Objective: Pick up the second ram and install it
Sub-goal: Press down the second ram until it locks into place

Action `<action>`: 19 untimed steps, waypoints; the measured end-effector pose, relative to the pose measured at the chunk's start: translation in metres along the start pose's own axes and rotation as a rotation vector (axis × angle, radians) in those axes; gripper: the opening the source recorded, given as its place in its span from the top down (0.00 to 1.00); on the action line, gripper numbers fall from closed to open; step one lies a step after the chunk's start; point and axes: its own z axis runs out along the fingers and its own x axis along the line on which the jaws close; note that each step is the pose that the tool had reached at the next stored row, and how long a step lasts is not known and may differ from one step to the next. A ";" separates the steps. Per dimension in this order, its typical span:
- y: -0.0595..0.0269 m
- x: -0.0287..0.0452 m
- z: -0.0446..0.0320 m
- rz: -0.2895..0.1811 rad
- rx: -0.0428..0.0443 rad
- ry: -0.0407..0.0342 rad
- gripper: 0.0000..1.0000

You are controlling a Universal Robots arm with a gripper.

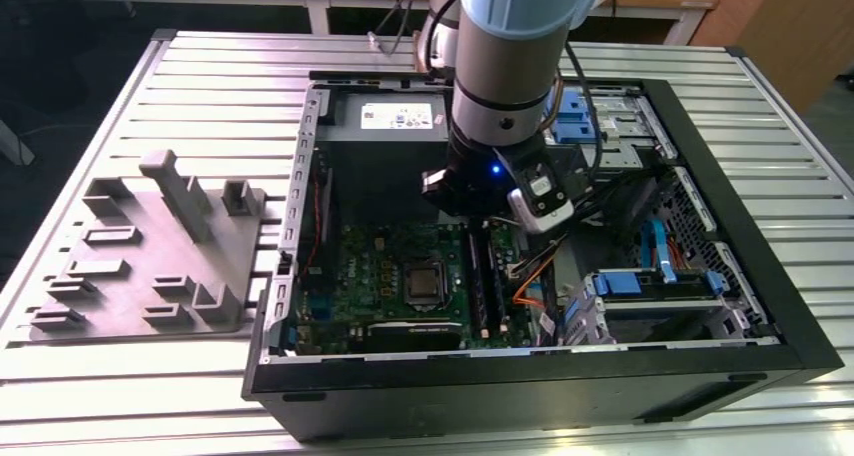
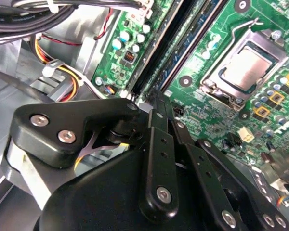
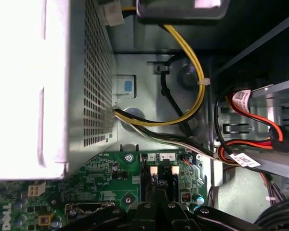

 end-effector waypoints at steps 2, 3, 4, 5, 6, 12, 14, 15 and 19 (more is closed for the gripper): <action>0.0002 -0.0001 -0.0029 0.000 0.0012 0.0000 0.90; 0.0004 -0.0001 -0.0037 0.000 0.0020 0.0000 0.90; 0.0005 -0.0002 -0.0040 0.000 0.0025 -0.0001 0.90; 0.0005 -0.0002 -0.0045 0.000 0.0033 -0.0001 0.90; 0.0005 -0.0002 -0.0054 0.000 0.0041 0.0000 0.90; 0.0008 -0.0004 -0.0091 0.000 0.0043 -0.0002 0.90; 0.0008 -0.0004 -0.0092 0.000 0.0045 -0.0002 0.90; 0.0004 -0.0003 -0.0094 0.000 0.0050 0.0000 0.90; -0.0059 -0.0006 -0.0098 0.000 0.0048 -0.0001 0.90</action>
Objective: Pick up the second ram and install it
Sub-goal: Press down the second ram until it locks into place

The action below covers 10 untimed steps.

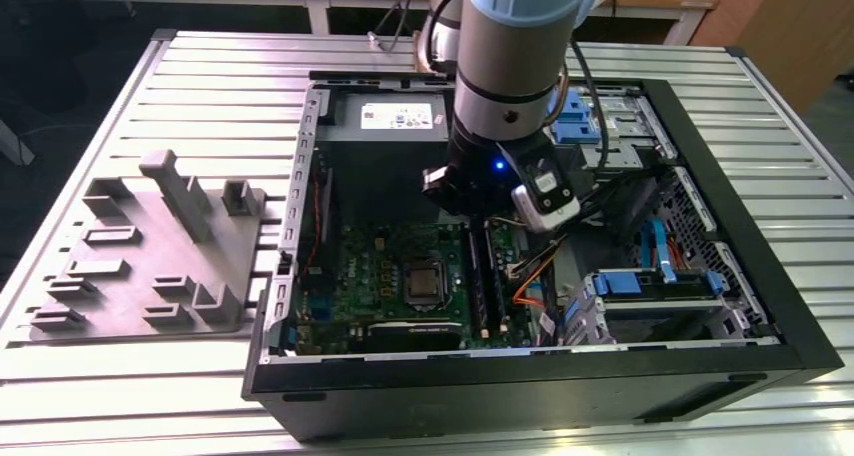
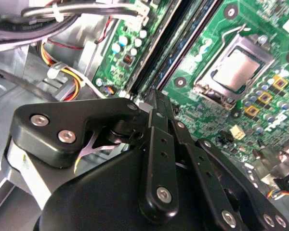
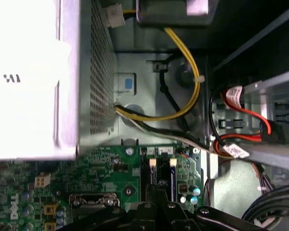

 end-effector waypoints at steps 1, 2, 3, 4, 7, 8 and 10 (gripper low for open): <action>-0.0022 -0.0001 -0.0002 0.000 0.0000 0.0000 0.90; -0.0046 -0.0001 -0.0003 0.000 -0.0001 0.0000 0.90; -0.0072 -0.0002 -0.0004 0.000 -0.0003 -0.0001 0.90; -0.0100 -0.0003 -0.0006 0.000 -0.0002 -0.0001 0.90; -0.0176 -0.0006 -0.0010 0.000 -0.0001 0.0000 0.90; -0.0202 -0.0006 -0.0012 0.000 -0.0002 -0.0001 0.90; -0.0252 -0.0008 -0.0015 0.000 -0.0002 -0.0001 0.90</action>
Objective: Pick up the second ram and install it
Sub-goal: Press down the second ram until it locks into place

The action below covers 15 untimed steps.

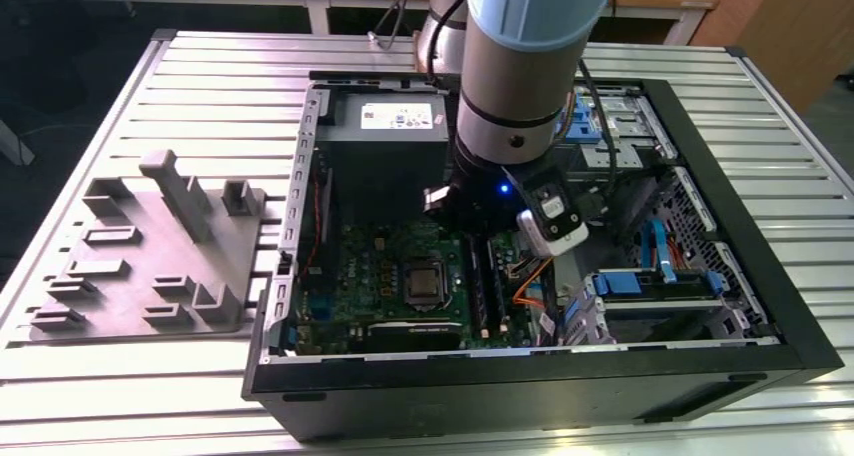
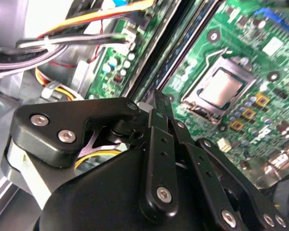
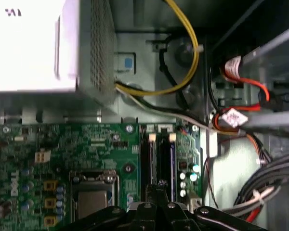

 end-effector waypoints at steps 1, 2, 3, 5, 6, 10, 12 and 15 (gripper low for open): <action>-0.0022 -0.0001 -0.0002 0.000 0.0002 0.0001 0.90; -0.0043 -0.0001 -0.0003 0.000 0.0001 0.0000 0.90; -0.0062 -0.0002 -0.0005 0.000 0.0001 0.0001 0.90; -0.0098 -0.0003 -0.0007 0.000 0.0000 0.0000 0.90; -0.0114 -0.0003 -0.0008 0.000 0.0001 0.0000 0.90; -0.0182 -0.0006 -0.0013 0.000 0.0002 0.0000 0.90; -0.0220 -0.0007 -0.0015 0.000 0.0001 0.0001 0.90; -0.0272 -0.0008 -0.0018 0.000 0.0001 0.0000 0.90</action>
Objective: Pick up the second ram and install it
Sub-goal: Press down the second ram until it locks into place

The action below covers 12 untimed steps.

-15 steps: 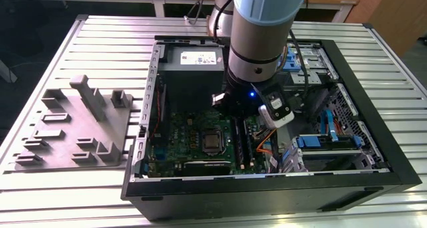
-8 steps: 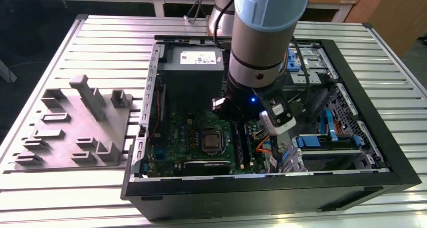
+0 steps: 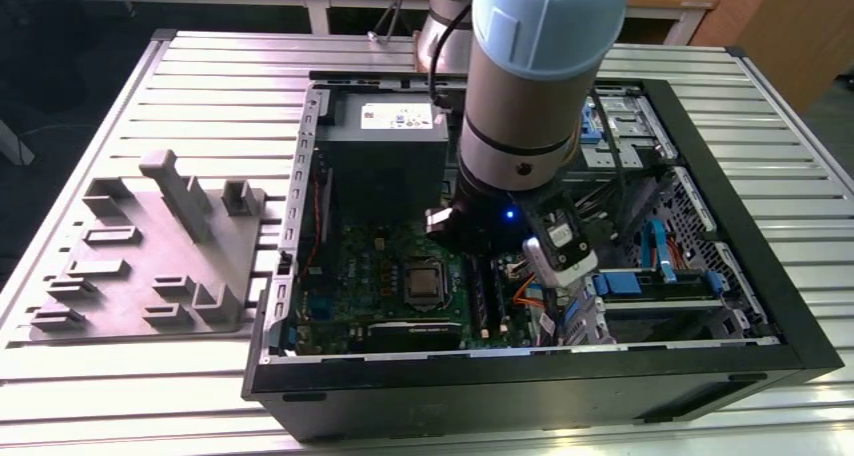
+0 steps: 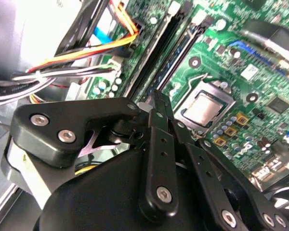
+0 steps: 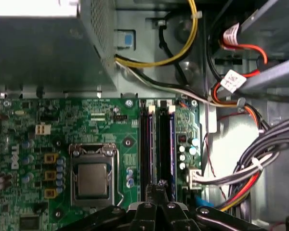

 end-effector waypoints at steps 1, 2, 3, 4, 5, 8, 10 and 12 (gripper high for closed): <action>-0.0015 0.0000 -0.0001 0.000 0.0000 0.0000 0.90; -0.0030 -0.0001 -0.0002 0.000 0.0001 0.0001 0.90; -0.0045 -0.0001 -0.0003 0.000 0.0002 0.0000 0.90; -0.0060 -0.0002 -0.0003 0.000 0.0001 0.0000 0.90; -0.0074 -0.0002 -0.0004 0.000 0.0001 0.0000 0.90; -0.0113 -0.0003 -0.0004 0.000 0.0000 0.0000 0.90; -0.0137 -0.0004 -0.0003 0.000 0.0001 0.0000 0.90; -0.0164 -0.0005 -0.0001 0.000 0.0001 0.0000 0.90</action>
